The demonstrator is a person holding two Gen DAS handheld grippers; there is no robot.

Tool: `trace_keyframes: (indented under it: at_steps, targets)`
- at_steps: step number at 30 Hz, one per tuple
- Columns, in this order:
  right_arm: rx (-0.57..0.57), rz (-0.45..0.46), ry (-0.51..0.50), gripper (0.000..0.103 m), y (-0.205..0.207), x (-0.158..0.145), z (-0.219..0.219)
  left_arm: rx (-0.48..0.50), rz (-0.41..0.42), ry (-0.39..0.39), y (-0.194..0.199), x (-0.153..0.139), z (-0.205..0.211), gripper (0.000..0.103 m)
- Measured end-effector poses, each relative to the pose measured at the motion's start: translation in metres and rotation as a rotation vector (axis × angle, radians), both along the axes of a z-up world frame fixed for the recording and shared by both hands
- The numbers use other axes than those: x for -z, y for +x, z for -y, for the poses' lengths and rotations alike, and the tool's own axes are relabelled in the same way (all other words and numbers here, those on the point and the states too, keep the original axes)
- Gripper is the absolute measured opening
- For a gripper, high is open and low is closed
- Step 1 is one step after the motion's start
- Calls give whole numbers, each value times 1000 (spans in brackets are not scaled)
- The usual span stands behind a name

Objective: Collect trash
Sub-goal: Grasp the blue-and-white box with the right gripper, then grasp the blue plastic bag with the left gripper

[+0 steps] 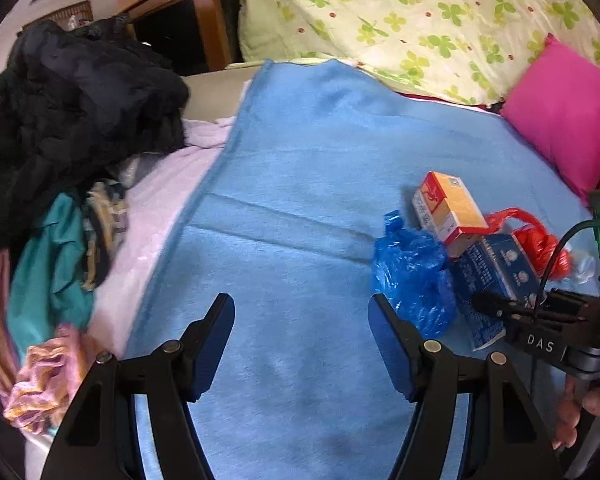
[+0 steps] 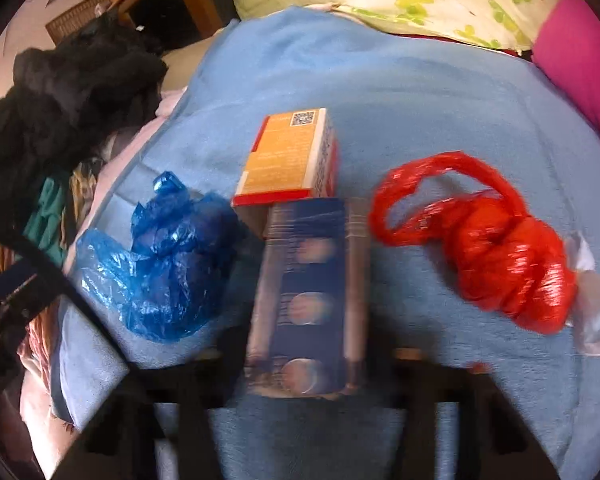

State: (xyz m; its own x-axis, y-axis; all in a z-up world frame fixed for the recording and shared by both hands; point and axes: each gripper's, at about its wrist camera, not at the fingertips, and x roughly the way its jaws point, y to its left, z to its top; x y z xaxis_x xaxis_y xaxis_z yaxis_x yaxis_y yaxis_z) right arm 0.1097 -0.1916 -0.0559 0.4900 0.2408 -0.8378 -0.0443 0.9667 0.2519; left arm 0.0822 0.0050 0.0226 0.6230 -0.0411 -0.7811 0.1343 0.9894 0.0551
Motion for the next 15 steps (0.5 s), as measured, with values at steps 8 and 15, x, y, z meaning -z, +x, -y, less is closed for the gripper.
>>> trace_keyframes:
  at_steps: [8, 15]
  targets:
    - [11, 43, 46, 37, -11, -20, 32, 105, -71, -137, 23, 20, 36, 71]
    - [23, 68, 56, 37, -31, -36, 59, 122, -187, -274, 36, 62, 45, 43]
